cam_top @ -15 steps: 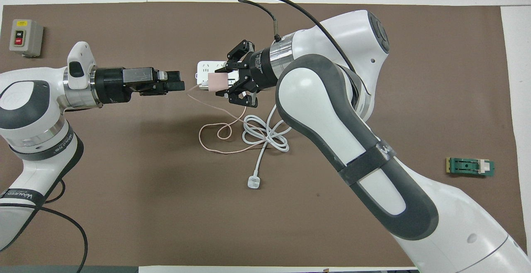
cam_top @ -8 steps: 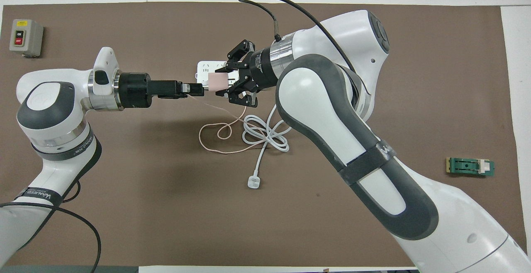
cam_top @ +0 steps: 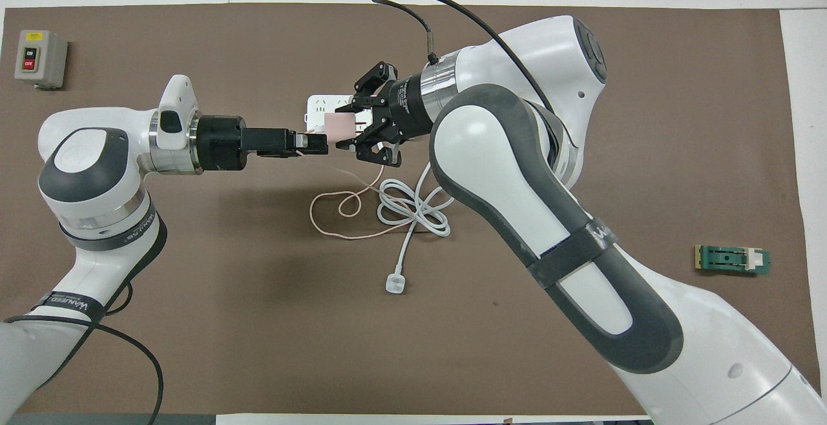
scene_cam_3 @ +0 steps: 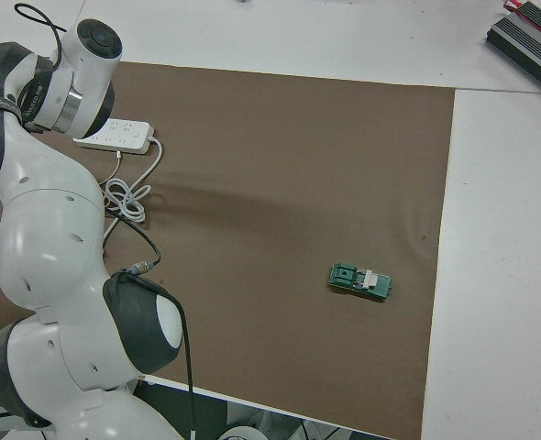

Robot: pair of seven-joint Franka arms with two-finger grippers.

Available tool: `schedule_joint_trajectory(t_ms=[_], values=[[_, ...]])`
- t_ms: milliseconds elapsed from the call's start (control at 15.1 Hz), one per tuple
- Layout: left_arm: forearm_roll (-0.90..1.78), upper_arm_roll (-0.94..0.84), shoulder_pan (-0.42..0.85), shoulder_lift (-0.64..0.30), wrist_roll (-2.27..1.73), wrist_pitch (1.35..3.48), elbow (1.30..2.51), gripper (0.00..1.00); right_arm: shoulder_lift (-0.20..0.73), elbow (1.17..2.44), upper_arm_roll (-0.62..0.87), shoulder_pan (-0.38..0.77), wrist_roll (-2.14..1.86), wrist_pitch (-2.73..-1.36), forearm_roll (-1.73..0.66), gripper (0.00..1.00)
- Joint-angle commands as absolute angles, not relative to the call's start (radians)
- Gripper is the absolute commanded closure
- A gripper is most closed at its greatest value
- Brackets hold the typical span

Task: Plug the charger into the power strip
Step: 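Close the left gripper on the charger held by the right gripper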

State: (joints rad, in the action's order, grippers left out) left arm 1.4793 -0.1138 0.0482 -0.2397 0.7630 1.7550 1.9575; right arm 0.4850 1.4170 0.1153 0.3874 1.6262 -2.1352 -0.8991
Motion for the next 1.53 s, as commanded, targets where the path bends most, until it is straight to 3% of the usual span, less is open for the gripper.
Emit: schedule_joint_trajectory(t_ms=[0, 598, 730, 1195, 1328, 1461], values=[[1.516, -0.107, 0.058, -0.235, 0.715, 1.769, 1.967, 0.0, 0.486, 1.414, 0.115, 0.39, 1.649, -2.151, -0.925, 1.0], [1.517, -0.107, 0.081, -0.238, 0.604, 1.825, 1.96, 0.01, 0.486, 1.413, 0.114, 0.39, 1.649, -2.152, -0.925, 1.0], [1.531, -0.107, 0.087, -0.238, 0.604, 1.824, 1.956, 0.18, 0.486, 1.413, 0.115, 0.39, 1.649, -2.152, -0.925, 1.0], [1.531, -0.107, 0.095, -0.239, 0.601, 1.822, 1.945, 0.22, 0.486, 1.413, 0.115, 0.39, 1.649, -2.152, -0.927, 1.0], [1.531, -0.107, 0.095, -0.239, 0.601, 1.825, 1.945, 0.39, 0.486, 1.413, 0.115, 0.39, 1.649, -2.154, -0.927, 1.0], [1.531, -0.107, 0.095, -0.239, 0.6, 1.824, 1.945, 0.48, 0.488, 1.413, 0.115, 0.39, 1.649, -2.163, -0.927, 1.0]])
